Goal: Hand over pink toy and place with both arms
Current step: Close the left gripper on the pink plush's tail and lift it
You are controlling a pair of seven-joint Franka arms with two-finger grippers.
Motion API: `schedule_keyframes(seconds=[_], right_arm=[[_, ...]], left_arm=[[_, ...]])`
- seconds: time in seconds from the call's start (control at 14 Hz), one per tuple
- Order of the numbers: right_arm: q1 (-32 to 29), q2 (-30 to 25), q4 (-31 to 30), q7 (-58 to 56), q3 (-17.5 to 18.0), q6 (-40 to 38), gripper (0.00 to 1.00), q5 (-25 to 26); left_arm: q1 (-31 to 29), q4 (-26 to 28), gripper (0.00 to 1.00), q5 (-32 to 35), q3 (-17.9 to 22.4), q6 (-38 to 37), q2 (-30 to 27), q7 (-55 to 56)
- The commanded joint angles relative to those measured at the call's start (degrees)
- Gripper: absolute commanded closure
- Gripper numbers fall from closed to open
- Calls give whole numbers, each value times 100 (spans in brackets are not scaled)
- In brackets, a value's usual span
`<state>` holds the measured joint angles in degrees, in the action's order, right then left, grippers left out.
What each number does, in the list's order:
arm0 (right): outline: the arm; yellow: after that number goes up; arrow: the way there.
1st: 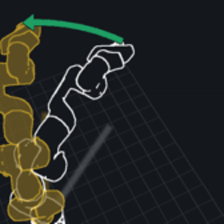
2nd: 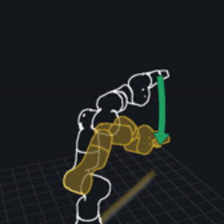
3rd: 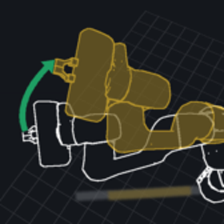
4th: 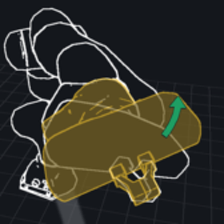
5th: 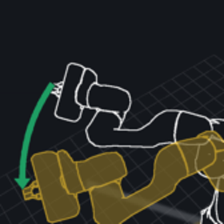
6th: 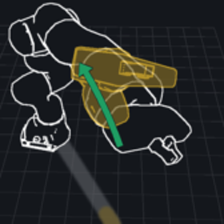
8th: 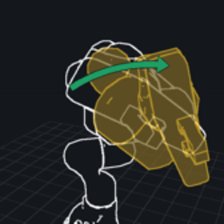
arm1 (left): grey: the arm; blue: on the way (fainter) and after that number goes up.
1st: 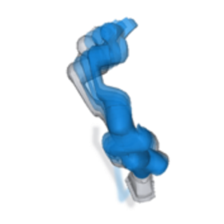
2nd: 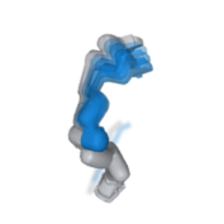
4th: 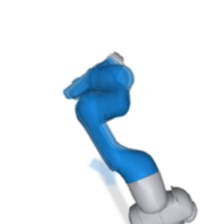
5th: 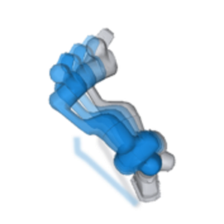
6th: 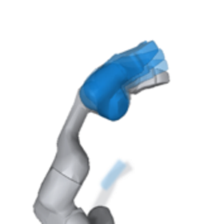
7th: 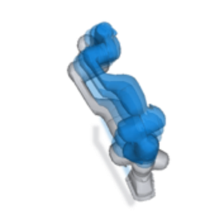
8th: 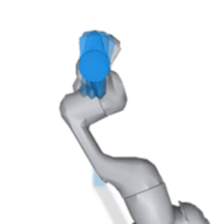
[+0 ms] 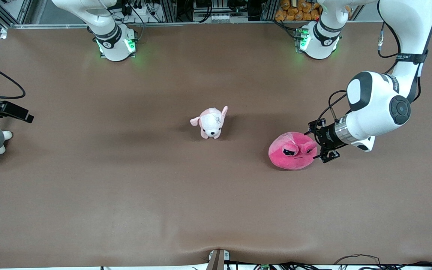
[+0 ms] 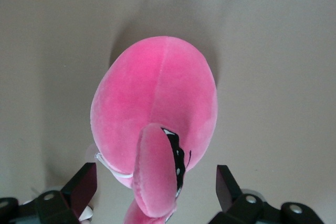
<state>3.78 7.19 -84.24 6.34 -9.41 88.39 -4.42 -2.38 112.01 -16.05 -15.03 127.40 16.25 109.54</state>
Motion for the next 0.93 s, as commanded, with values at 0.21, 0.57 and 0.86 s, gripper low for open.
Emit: schedule_keyframes(seconds=[0.21,0.57,0.86], right_arm=[[-96,45,110,17,9,-59,0,-94],[-88,45,110,86,9,-50,0,-86],[-79,45,110,236,9,-94,0,-42]], left_arm=[[10,190,12,-118,-35,127,-69,59],[10,199,23,-127,-44,127,-51,59],[10,181,31,-127,-44,127,-51,59]])
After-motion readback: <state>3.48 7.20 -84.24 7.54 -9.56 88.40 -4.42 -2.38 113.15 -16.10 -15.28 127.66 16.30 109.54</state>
